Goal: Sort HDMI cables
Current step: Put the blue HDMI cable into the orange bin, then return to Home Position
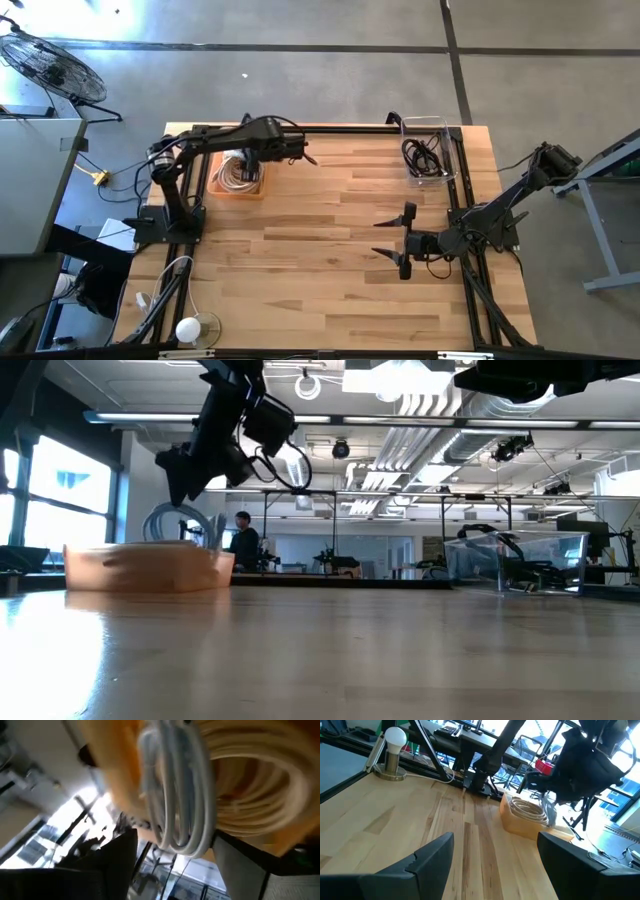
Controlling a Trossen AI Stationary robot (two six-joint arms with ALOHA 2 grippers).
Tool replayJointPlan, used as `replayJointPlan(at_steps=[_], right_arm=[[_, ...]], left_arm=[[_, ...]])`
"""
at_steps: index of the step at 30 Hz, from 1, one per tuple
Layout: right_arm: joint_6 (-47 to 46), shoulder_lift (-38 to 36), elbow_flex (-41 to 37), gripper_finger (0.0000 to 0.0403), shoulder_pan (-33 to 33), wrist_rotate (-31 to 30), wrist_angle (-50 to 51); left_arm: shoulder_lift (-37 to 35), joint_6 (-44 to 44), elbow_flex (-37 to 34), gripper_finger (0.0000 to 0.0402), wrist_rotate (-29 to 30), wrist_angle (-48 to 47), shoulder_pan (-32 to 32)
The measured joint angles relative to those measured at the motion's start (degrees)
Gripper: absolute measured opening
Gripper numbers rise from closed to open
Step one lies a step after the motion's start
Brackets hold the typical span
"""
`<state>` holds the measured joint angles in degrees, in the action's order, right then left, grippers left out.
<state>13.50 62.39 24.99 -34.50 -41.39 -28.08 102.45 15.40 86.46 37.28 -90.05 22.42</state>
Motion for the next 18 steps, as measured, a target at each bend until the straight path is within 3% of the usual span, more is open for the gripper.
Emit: replayJointPlan(at_steps=[2,10,18], right_arm=[[0.0,0.0,0.0,0.0279,0.0,0.0,0.0],[-0.63,0.0,0.0,0.0279,0.0,0.01,0.3],[-0.63,0.0,0.0,0.0279,-0.02,-0.5,0.31]], left_arm=[[-1.22,2.49,-0.02,0.0249,-3.94,0.18,-0.6],[-9.27,1.59,0.2,0.0248,-8.6,-0.03,-6.42],[-21.88,-10.73,0.2,0.0248,-18.22,0.95,-19.6]])
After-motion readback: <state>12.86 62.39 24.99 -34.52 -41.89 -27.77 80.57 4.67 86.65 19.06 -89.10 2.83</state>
